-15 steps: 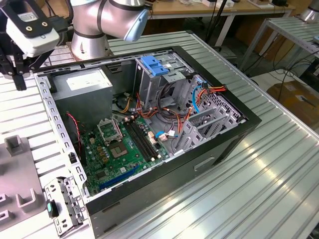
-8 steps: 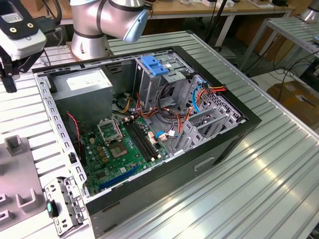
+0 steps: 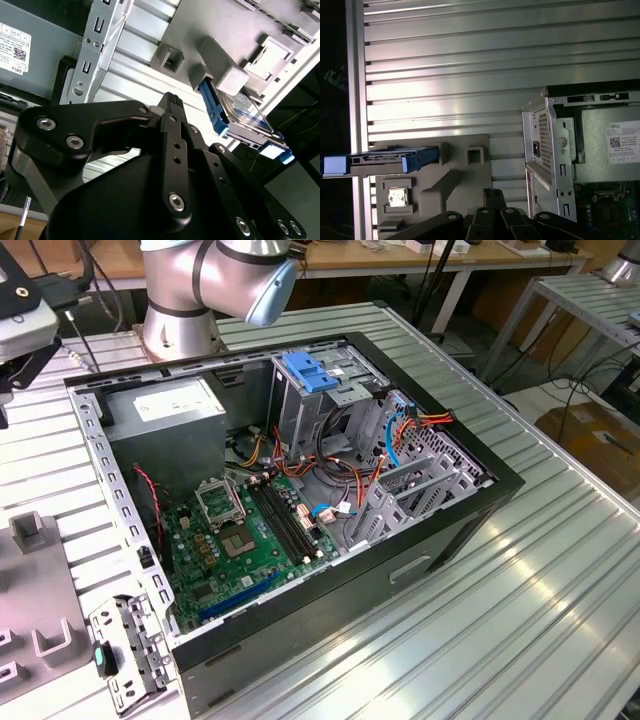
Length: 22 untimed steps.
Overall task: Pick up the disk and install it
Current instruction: 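Reach for the disk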
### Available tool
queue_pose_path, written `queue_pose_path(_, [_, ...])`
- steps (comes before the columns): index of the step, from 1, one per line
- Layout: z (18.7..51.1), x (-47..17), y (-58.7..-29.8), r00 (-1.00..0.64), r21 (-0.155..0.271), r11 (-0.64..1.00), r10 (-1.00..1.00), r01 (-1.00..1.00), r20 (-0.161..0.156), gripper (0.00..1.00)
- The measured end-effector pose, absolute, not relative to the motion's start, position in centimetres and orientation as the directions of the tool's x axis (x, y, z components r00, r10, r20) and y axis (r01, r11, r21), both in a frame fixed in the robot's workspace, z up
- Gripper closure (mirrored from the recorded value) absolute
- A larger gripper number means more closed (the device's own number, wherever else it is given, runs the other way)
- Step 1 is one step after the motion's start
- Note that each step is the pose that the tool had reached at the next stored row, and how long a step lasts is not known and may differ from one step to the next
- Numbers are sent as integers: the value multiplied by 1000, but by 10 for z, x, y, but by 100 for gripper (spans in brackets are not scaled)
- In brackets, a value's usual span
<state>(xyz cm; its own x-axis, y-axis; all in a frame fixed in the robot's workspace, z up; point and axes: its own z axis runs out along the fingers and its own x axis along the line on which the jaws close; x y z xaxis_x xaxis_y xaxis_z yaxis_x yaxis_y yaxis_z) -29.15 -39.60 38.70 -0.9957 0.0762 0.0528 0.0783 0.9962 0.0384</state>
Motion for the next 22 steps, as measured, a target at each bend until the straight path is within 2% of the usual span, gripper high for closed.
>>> queue_pose_path(11, [386,-328,-386,-996,38,996,76,78,53,89])
queue_pose_path(22, [386,-339,-384,-996,38,996,76,78,52,89])
